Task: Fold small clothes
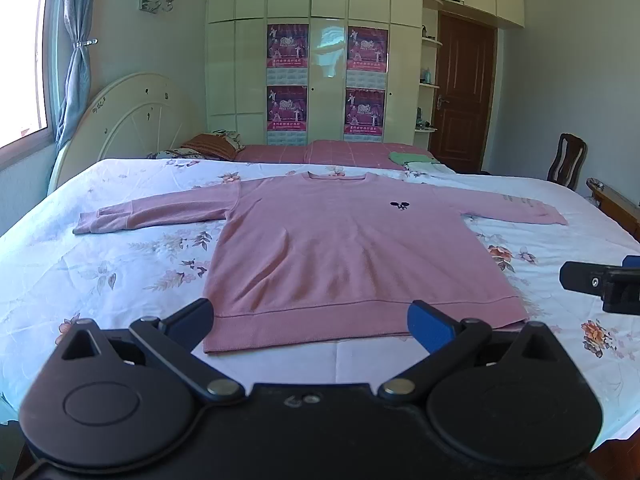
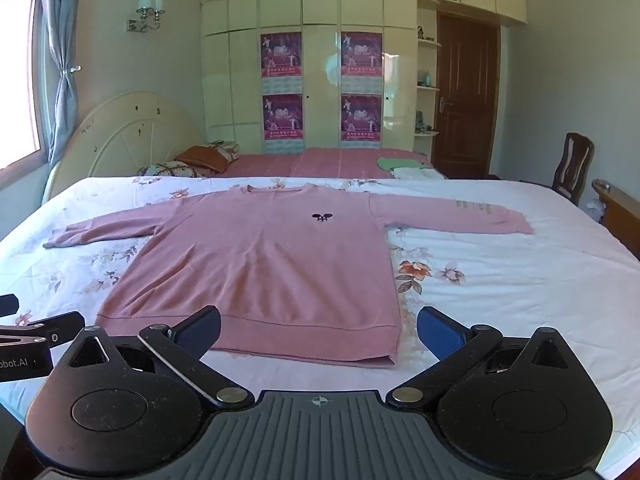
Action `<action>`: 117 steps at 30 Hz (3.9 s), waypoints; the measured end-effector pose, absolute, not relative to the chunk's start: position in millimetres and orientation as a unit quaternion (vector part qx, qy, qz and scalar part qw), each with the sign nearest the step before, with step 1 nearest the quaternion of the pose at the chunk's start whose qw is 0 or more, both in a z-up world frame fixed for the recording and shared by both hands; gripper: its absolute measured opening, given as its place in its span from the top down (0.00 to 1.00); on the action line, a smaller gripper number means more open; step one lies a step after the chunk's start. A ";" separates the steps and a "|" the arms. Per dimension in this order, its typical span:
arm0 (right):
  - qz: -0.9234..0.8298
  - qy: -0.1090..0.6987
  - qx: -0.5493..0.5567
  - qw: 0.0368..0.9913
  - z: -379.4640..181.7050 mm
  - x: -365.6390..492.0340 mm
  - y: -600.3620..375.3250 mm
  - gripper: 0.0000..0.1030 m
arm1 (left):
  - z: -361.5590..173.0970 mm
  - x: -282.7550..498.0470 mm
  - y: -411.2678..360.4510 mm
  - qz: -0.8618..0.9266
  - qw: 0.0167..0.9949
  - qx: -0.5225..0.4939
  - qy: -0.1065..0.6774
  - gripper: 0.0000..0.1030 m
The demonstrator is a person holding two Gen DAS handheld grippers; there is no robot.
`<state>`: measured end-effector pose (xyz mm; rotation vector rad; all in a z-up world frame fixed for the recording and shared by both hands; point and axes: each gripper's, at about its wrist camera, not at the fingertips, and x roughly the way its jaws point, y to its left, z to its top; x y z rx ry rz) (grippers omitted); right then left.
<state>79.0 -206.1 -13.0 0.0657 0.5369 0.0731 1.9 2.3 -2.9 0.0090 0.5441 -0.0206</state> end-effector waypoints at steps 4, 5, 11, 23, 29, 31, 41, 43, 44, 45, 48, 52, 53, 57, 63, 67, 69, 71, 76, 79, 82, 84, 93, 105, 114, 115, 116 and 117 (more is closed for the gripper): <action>0.036 0.266 0.030 0.963 -13.3 79.2 -205.6 0.00 | -4.6 4.2 7.0 -0.008 0.963 0.001 0.271 0.00; 0.036 0.267 0.031 0.963 -13.3 79.3 -205.7 0.00 | -4.9 5.1 8.0 -0.007 0.962 0.000 0.271 0.00; 0.036 0.268 0.029 0.962 -15.6 81.0 -203.6 0.00 | -5.1 5.7 8.5 -0.007 0.962 0.000 0.271 0.00; 0.033 0.264 0.025 0.964 -16.2 79.7 -199.7 0.00 | -6.0 6.4 9.6 -0.007 0.963 0.002 0.269 0.00; 0.033 0.264 0.025 0.964 -15.8 79.4 -198.6 0.00 | -5.9 6.4 9.1 -0.006 0.963 0.001 0.269 0.00; 0.032 0.264 0.024 0.964 -16.0 79.2 -198.3 0.00 | -6.0 6.4 9.4 -0.006 0.963 0.001 0.269 0.00; 0.033 0.266 0.024 0.963 -15.1 79.8 -196.5 0.00 | -6.8 6.8 9.9 -0.006 0.963 0.001 0.270 0.00; 0.034 0.266 0.024 0.963 -14.9 80.0 -196.2 0.00 | -7.0 6.9 10.0 -0.006 0.963 0.001 0.269 0.00; 0.033 0.266 0.024 0.963 -14.8 80.1 -196.1 0.00 | -6.7 7.0 9.9 -0.006 0.963 0.001 0.270 0.00; 0.033 0.266 0.024 0.963 -14.9 80.0 -196.2 0.00 | -6.9 6.9 10.2 -0.006 0.963 0.002 0.269 0.00; 0.033 0.265 0.025 0.963 -14.8 80.3 -195.2 0.00 | -8.6 8.0 13.3 -0.006 0.963 0.001 0.269 0.00; 0.035 0.265 0.024 0.963 -15.5 80.4 -195.1 0.00 | -9.1 9.0 14.6 -0.005 0.963 0.000 0.271 0.00; 0.035 0.265 0.024 0.963 -15.9 80.7 -195.4 0.00 | -9.4 9.1 15.1 -0.005 0.963 0.000 0.271 0.00; 0.036 0.267 0.023 0.963 -16.9 81.9 -195.2 0.00 | -10.1 8.9 15.5 -0.005 0.962 0.000 0.272 0.00; 0.037 0.267 0.023 0.963 -17.6 82.4 -194.9 0.00 | -10.9 9.0 15.7 -0.005 0.962 0.001 0.273 0.00; 0.037 0.268 0.024 0.963 -17.8 82.4 -195.5 0.00 | -11.1 6.8 12.7 -0.005 0.961 0.006 0.276 0.00; 0.038 0.268 0.025 0.962 -18.0 83.2 -195.3 0.00 | -11.2 6.7 12.5 -0.002 0.961 0.006 0.276 0.00; 0.040 0.268 0.026 0.962 -18.2 83.6 -195.0 0.00 | -11.2 7.4 11.6 -0.002 0.960 0.006 0.278 0.00; 0.048 0.268 0.028 0.962 -20.0 84.0 -194.7 0.00 | -10.0 8.5 13.0 0.003 0.959 -0.004 0.285 0.00; 0.044 0.264 0.044 0.963 -20.0 84.6 -198.2 0.00 | -8.5 10.1 15.2 -0.003 0.957 -0.017 0.288 0.00; 0.018 0.250 0.055 0.967 -20.7 86.3 -203.3 0.00 | -7.2 13.9 16.9 -0.010 0.958 -0.033 0.285 0.00; 0.014 0.247 0.046 0.968 -21.1 88.7 -204.0 0.00 | -7.7 19.0 17.0 -0.016 0.956 -0.046 0.288 0.00; -0.025 0.241 0.045 0.969 -15.6 116.9 -235.5 0.00 | -4.7 64.1 4.4 -0.061 0.960 -0.055 0.268 0.00; -0.088 0.213 0.118 0.966 -16.9 219.7 -345.3 0.00 | -20.2 191.1 -6.8 -0.024 0.959 -0.025 0.283 0.01; -0.087 0.279 0.145 0.945 -56.8 326.5 -423.9 0.00 | -43.0 290.7 -10.7 0.028 0.949 0.004 0.315 0.15; -0.097 0.278 0.151 0.944 -60.2 334.0 -432.7 0.00 | -45.8 297.8 -12.4 0.033 0.947 0.006 0.319 0.14; -0.102 0.276 0.160 0.942 -64.0 342.5 -440.9 0.00 | -48.6 304.4 -14.4 0.037 0.945 0.009 0.324 0.13; -0.105 0.274 0.168 0.941 -67.6 348.8 -449.3 0.00 | -51.9 309.6 -15.4 0.039 0.944 0.012 0.328 0.12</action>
